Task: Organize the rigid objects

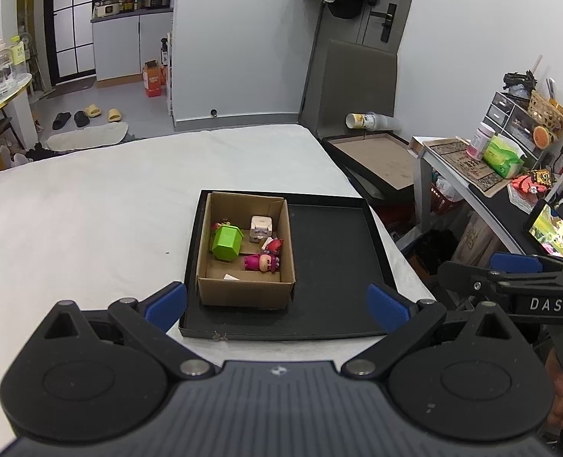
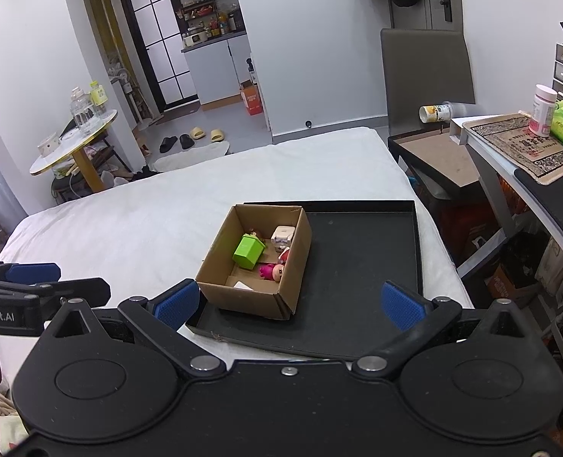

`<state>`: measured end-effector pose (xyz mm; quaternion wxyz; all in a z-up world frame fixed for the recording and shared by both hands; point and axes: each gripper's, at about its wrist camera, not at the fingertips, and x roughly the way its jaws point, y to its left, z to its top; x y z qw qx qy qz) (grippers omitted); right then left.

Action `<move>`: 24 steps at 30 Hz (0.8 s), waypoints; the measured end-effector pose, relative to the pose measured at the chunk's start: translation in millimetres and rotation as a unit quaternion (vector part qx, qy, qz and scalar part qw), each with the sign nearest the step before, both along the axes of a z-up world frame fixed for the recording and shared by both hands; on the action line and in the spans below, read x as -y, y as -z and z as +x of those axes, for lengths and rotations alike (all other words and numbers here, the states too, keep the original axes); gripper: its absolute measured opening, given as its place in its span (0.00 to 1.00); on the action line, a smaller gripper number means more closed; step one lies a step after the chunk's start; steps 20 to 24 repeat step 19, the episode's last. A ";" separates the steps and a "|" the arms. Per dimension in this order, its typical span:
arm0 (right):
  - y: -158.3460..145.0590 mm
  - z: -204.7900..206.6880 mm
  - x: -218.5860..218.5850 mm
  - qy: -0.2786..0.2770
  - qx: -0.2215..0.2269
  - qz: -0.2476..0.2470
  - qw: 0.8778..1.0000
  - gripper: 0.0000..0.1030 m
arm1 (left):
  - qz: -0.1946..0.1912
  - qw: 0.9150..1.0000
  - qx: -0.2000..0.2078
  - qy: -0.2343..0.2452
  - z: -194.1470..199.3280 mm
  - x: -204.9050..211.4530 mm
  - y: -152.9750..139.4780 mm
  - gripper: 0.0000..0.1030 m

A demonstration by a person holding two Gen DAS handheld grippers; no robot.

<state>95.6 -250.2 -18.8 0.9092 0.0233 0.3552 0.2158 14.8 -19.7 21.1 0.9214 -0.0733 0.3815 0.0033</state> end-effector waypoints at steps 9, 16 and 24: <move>-0.3 0.0 -0.3 0.000 0.000 0.000 1.000 1.00 | 0.001 1.000 -0.002 0.000 0.4 1.2 0.5 0.98; 0.5 1.1 -0.5 0.003 -0.005 0.000 1.000 1.00 | 0.001 1.000 0.002 0.000 -0.2 1.1 1.4 0.98; 1.0 1.0 -0.3 0.003 -0.005 0.000 1.000 1.00 | 0.000 1.000 0.000 -0.004 1.1 -0.7 2.5 0.98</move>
